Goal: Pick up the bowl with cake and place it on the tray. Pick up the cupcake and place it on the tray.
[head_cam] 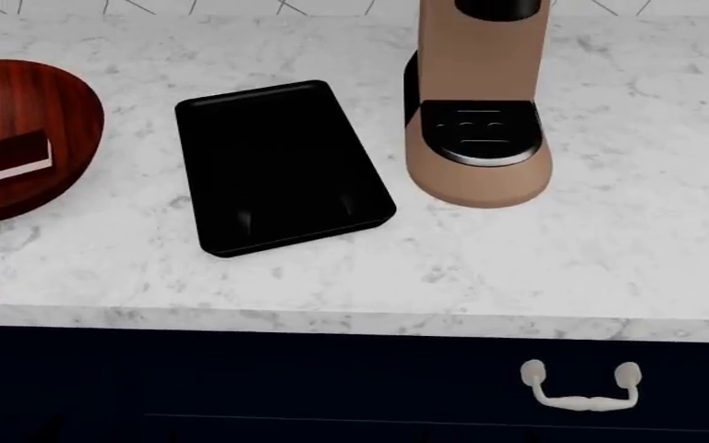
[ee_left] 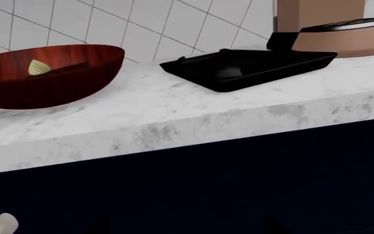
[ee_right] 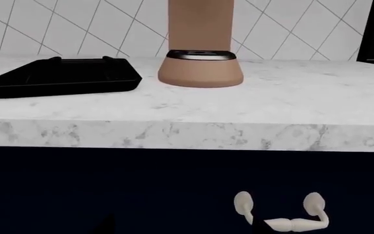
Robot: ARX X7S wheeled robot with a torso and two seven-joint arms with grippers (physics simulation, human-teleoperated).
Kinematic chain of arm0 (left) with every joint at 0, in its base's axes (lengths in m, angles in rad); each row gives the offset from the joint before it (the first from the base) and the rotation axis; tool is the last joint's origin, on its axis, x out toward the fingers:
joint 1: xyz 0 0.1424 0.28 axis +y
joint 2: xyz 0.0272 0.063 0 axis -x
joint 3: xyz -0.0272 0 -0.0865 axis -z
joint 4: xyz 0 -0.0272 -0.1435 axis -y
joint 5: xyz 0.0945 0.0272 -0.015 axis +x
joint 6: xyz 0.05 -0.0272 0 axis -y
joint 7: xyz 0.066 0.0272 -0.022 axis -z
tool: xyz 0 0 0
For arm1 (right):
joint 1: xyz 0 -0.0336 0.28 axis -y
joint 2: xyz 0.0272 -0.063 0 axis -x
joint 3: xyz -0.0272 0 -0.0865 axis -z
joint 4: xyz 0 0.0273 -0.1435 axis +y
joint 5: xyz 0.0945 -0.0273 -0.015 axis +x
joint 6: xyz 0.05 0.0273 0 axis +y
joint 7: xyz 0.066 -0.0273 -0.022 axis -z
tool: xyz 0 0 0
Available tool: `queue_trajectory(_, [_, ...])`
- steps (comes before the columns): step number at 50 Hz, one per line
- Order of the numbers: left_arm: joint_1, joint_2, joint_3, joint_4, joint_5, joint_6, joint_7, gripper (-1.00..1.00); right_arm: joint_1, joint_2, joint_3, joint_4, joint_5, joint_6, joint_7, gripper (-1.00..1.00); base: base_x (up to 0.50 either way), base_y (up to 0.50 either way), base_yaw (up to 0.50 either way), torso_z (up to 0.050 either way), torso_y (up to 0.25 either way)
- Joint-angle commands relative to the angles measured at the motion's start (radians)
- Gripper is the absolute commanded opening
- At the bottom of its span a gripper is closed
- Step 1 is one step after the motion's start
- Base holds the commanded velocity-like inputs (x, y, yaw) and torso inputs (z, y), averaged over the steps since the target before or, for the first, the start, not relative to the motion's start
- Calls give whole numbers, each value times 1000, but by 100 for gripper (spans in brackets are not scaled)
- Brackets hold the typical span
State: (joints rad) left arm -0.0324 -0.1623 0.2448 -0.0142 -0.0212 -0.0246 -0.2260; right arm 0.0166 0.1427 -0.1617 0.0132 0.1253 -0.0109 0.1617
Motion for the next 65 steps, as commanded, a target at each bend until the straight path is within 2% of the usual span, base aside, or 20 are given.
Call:
queue_trajectory(1, [1,-5,1,4,-21,10,0,100,2,7,-9,0,6,-2,9,100,0,0,0,50,0])
queue_trajectory(7, [-14,-4,-19,-2,-56,-15,-1,100,16,12,-18,15,-30,5,38,100,0,0,0,24,0])
queue_trajectory(11, [0,-48,-16,83,-17,-29,-11,100,28,55,-64,-52,-209,79,119,100,0,0,0,0,0])
queue_trajectory(13, [12,-89,-31,203,-15,-117,-3,100,24,87,-64,-183,-278,194,126,100,0,0,0,0,0])
queue_trajectory(16, [28,-147,-104,446,-63,-347,-1,100,7,158,-58,-408,-380,332,102,100,0,0,0,0,0])
queue_trajectory(20, [16,-194,-185,644,-131,-517,9,100,18,206,-21,-571,-432,476,55,100,0,0,0,0,0])
queue_trajectory(24, [-31,-243,-237,771,-167,-639,18,100,45,246,43,-703,-414,564,-11,100,0,0,0,0,0])
queue_trajectory(30, [-124,-263,-315,870,-227,-762,13,100,99,264,114,-835,-389,689,-74,100,0,0,0,0,0])
queue_trajectory(41, [-131,-285,-328,961,-240,-828,1,100,125,265,136,-860,-413,759,-67,100,0,0,0,0,0])
queue_trajectory(65, [-107,-298,-301,1007,-254,-851,-17,100,99,293,105,-889,-448,752,-66,100,0,496,0,0,0])
